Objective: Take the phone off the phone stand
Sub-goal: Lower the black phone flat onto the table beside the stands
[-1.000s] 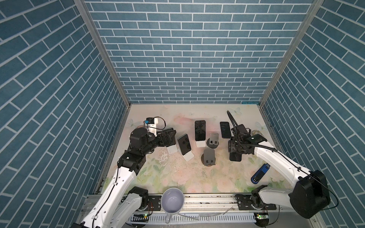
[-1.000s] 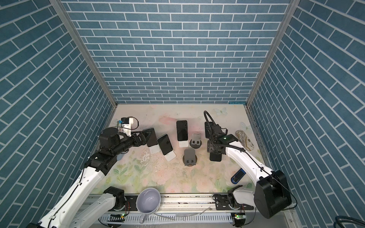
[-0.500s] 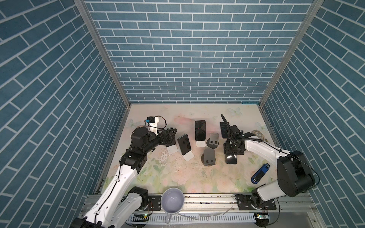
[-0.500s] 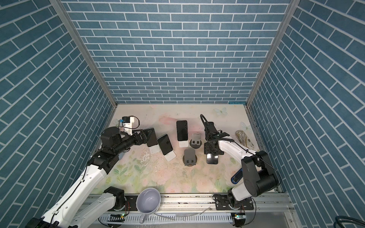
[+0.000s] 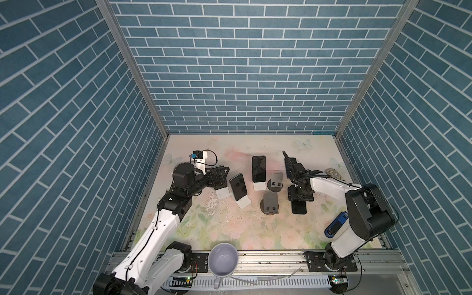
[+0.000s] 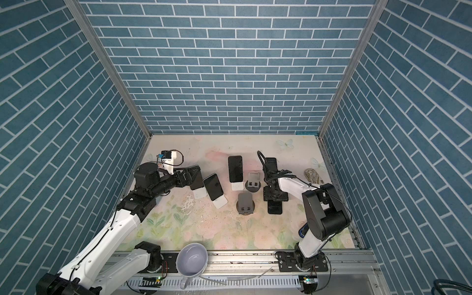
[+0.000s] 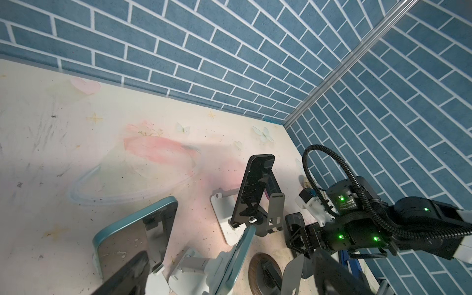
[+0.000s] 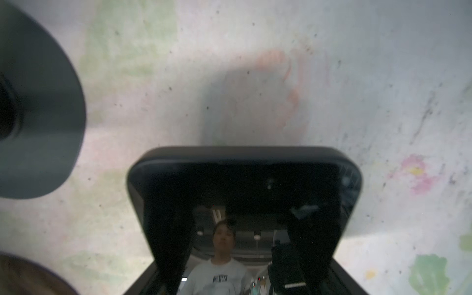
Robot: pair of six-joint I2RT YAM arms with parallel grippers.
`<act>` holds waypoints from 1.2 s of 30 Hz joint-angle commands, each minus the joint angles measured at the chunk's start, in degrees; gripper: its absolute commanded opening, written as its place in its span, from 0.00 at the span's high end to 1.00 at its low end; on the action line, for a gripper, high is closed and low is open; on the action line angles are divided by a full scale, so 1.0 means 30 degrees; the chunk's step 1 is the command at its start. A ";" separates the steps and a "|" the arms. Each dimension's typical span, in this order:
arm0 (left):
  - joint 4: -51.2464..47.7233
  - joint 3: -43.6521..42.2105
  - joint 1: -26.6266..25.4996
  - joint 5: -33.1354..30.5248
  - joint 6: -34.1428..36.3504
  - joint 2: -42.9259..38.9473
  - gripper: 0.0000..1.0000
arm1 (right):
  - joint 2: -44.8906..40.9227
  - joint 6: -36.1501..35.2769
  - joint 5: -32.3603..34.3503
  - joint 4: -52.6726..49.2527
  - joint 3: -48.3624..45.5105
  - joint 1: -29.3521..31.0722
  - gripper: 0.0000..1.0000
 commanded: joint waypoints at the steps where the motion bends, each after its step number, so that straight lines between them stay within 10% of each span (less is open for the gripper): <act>1: 0.0277 0.0054 -0.0053 -0.0215 0.0543 -0.0090 0.00 | 0.0469 -0.0390 0.0377 0.0235 0.0706 -0.0125 0.43; 36: -0.0491 -0.0063 -0.0053 -0.0493 0.0867 -0.0725 0.00 | 0.0955 -0.0947 0.0265 -0.0438 0.0973 -0.0286 0.20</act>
